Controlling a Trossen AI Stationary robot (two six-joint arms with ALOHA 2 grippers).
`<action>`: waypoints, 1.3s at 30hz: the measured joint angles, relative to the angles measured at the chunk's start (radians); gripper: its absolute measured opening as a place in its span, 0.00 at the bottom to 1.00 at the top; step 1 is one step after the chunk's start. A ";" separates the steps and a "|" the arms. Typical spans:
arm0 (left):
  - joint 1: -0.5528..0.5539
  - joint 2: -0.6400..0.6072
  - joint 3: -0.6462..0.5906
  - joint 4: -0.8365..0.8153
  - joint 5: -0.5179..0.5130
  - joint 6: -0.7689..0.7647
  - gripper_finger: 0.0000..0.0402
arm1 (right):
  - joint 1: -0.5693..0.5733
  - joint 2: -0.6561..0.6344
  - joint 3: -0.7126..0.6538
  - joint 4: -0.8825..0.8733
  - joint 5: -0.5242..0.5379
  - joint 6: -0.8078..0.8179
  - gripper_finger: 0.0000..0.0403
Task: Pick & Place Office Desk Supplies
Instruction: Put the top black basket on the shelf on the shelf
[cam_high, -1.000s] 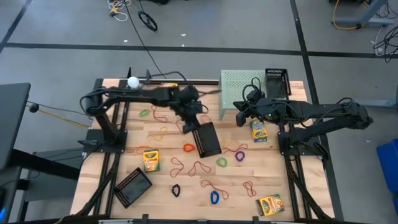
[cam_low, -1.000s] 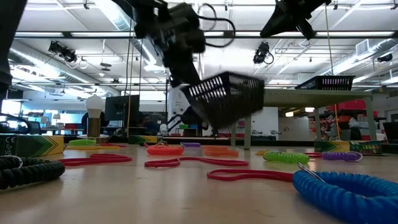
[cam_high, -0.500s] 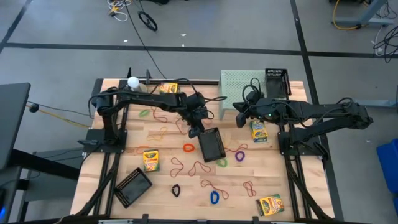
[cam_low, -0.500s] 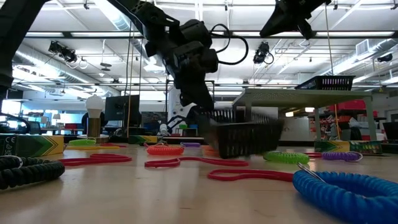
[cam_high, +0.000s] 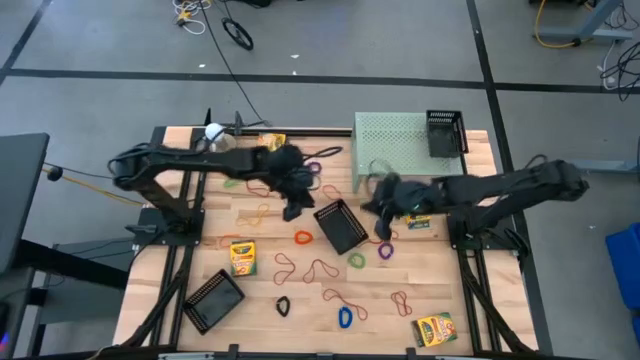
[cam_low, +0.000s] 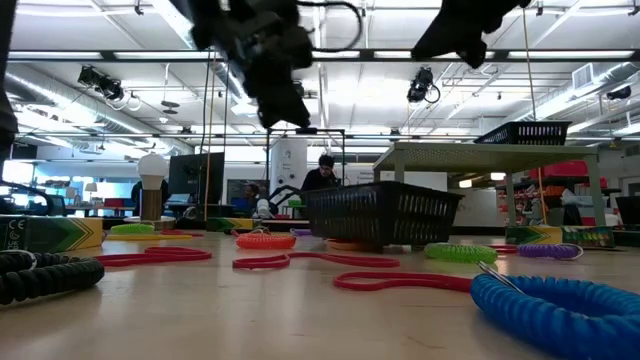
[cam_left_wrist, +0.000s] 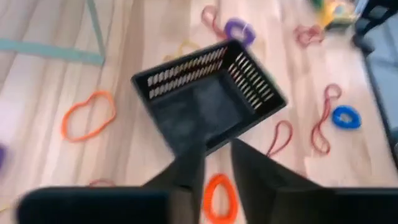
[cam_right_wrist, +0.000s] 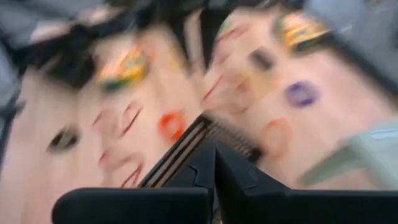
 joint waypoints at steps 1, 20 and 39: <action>-0.003 -0.041 -0.066 0.073 0.000 -0.028 0.10 | 0.016 0.026 0.000 -0.009 -0.024 -0.003 0.02; -0.037 -0.428 -0.658 0.655 -0.210 -0.488 0.03 | 0.089 0.496 0.172 -0.236 -0.108 -0.380 0.30; -0.048 -0.426 -0.658 0.646 -0.210 -0.468 0.03 | 0.086 0.589 0.166 -0.186 -0.103 -0.476 0.09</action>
